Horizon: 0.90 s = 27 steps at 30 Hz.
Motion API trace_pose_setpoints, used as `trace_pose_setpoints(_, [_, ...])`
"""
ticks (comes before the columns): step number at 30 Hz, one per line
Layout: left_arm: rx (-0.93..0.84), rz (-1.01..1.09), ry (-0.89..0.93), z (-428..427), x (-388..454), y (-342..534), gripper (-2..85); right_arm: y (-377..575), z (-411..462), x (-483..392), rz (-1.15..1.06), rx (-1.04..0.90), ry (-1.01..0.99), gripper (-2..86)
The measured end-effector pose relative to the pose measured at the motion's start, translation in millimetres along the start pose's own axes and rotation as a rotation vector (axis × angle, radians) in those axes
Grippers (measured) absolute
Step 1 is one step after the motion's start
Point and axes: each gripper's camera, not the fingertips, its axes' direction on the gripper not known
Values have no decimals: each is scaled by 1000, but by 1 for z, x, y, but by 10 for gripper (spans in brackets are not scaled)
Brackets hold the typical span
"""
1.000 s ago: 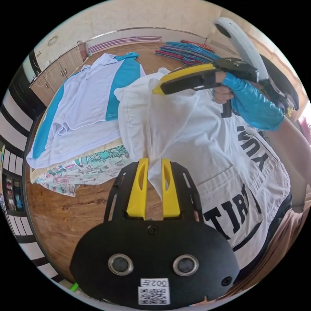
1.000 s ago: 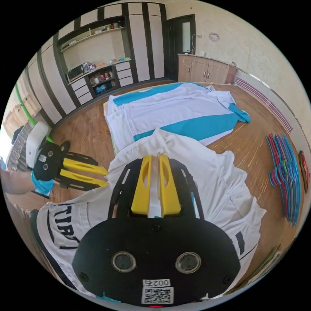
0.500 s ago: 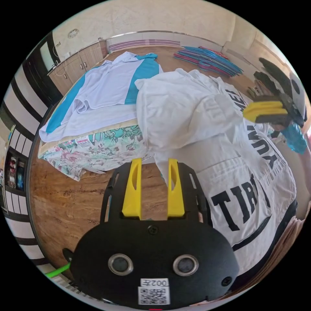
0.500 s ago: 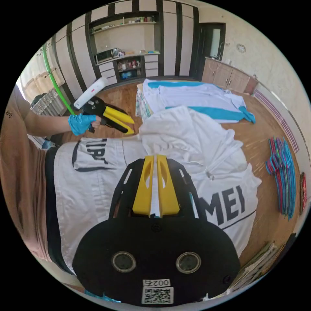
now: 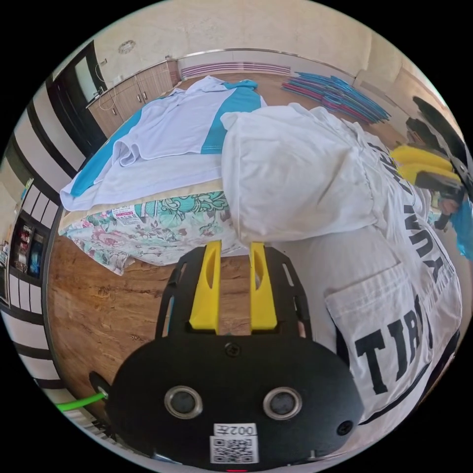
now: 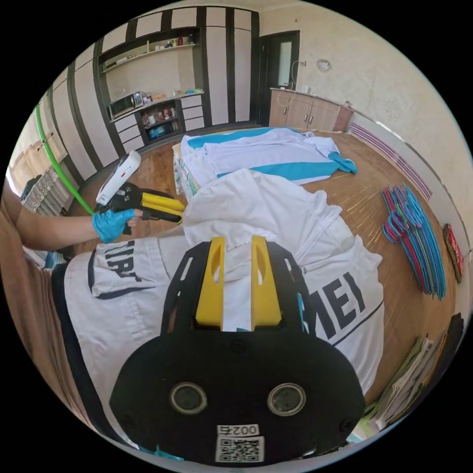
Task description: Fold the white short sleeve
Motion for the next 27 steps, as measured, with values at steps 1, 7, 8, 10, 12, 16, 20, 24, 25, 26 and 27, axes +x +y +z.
trace_pose_setpoints(1, [5,-2,1,1,0,1,43,-8,2,3,2,23,11,88])
trace_pose_setpoints(7, [38,-33,47,4,-7,13,-1,-60,25,17,4,84,10,94])
trace_pose_setpoints(8, [46,-37,57,4,-9,15,-8,-72,32,20,9,85,-4,94])
trace_pose_setpoints(10, [42,-44,79,4,-14,18,-11,-90,45,25,21,75,-36,95])
trace_pose_setpoints(12, [38,-46,131,3,-20,22,-10,-107,60,31,45,60,-71,97])
trace_pose_setpoints(16, [55,-49,145,-2,-30,29,-10,-140,96,45,123,11,-123,102])
trace_pose_setpoints(20, [76,-59,154,-9,-39,36,-10,-161,129,58,200,-64,-170,74])
trace_pose_setpoints(24, [94,-83,190,-14,-47,43,-10,-169,136,61,200,-63,-174,24])
trace_pose_setpoints(25, [97,-85,192,-15,-48,44,-10,-171,135,61,184,-53,-176,16])
trace_pose_setpoints(26, [104,-87,194,-17,-49,45,-10,-173,133,61,173,-35,-168,11])
trace_pose_setpoints(27, [112,-89,196,-19,-50,46,-10,-175,131,62,171,-21,-159,9])
